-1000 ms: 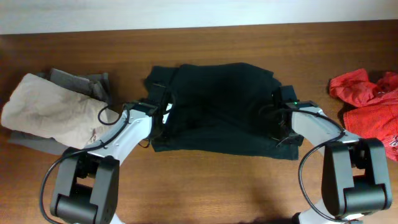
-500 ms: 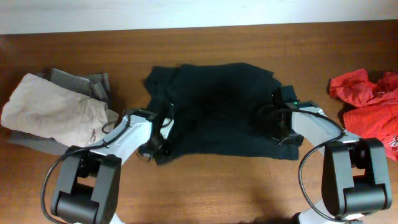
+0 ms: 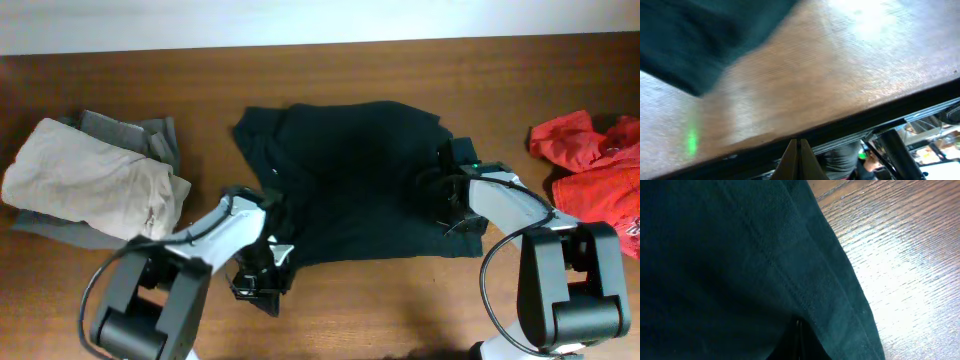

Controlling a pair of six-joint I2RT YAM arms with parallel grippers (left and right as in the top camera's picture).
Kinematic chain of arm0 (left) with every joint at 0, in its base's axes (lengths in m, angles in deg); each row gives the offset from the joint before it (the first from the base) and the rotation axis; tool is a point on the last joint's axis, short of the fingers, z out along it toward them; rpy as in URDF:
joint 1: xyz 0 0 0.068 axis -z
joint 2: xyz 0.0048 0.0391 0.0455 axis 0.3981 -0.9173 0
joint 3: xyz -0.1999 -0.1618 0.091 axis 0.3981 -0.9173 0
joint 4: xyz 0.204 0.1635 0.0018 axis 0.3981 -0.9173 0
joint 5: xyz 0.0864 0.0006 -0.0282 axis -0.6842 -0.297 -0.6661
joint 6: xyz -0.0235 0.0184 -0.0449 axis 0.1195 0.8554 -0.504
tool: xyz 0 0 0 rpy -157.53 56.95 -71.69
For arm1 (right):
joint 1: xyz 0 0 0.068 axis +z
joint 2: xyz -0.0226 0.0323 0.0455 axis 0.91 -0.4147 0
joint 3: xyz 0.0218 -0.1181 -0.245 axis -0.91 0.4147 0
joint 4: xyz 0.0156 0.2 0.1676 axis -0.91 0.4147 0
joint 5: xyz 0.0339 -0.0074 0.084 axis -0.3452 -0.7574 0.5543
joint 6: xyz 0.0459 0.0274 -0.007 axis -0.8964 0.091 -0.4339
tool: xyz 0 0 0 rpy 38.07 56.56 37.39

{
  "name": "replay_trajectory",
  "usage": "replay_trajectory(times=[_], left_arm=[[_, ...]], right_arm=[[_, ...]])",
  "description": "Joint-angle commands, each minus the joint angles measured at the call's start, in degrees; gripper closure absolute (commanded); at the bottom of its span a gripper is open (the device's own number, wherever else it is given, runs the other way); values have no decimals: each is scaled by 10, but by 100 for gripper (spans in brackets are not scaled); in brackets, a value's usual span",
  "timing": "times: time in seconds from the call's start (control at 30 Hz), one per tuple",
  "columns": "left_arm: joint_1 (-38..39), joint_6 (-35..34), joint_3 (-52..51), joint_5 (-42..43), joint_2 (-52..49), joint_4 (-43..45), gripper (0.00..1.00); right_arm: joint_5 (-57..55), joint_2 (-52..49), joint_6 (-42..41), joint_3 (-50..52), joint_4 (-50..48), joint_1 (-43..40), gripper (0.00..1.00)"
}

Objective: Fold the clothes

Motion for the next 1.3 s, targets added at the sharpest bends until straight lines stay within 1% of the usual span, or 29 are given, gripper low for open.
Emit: replay_trajectory(times=[0.0, 0.07, 0.1, 0.17, 0.2, 0.27, 0.3, 0.43, 0.57, 0.7, 0.83, 0.93, 1.07, 1.1, 1.23, 1.27], left_arm=[[27, -42, 7, -52, 71, -1, 99], [39, -65, 23, -125, 118, 3, 99], [43, -70, 34, -191, 159, 34, 99], [42, -62, 33, -235, 189, 88, 87], [42, -36, 33, -256, 200, 134, 83], [42, 9, 33, -256, 200, 198, 79], [42, 41, 33, -247, 187, 256, 73], [42, 103, 33, -246, 133, 338, 67], [42, 124, 33, -246, 76, 388, 66], [42, 161, 33, -248, 40, 452, 64], [42, 165, 33, -250, 22, 487, 61], [42, 171, 33, -253, 6, 495, 61], [42, 171, 33, -304, -19, 500, 61], [42, 171, 33, -310, -21, 499, 63], [42, 175, 39, -312, -19, 497, 92], [42, 174, 44, -312, -19, 492, 97]], right_arm=[[10, 5, 1, 9, 1, -3, 96], [10, 5, 1, 9, 1, -3, 96], [10, 5, 1, 9, 1, -3, 96], [11, 5, 1, 9, 1, -3, 96], [11, 5, 1, 9, 2, -3, 96], [12, 5, 1, 9, 2, -3, 96], [13, 5, 1, 9, 3, -3, 96], [13, 5, 1, 9, 7, -3, 96], [18, 5, 2, 9, 8, -3, 96], [24, 5, 2, 9, 7, -3, 96], [24, 5, 2, 9, 7, -3, 96], [24, 5, 2, 9, 7, -3, 96], [24, 5, 2, 9, 7, -3, 96], [24, 5, 2, 9, 7, -3, 96], [23, 5, 2, 9, 7, -3, 96], [23, 5, 3, 9, 7, -3, 96]])
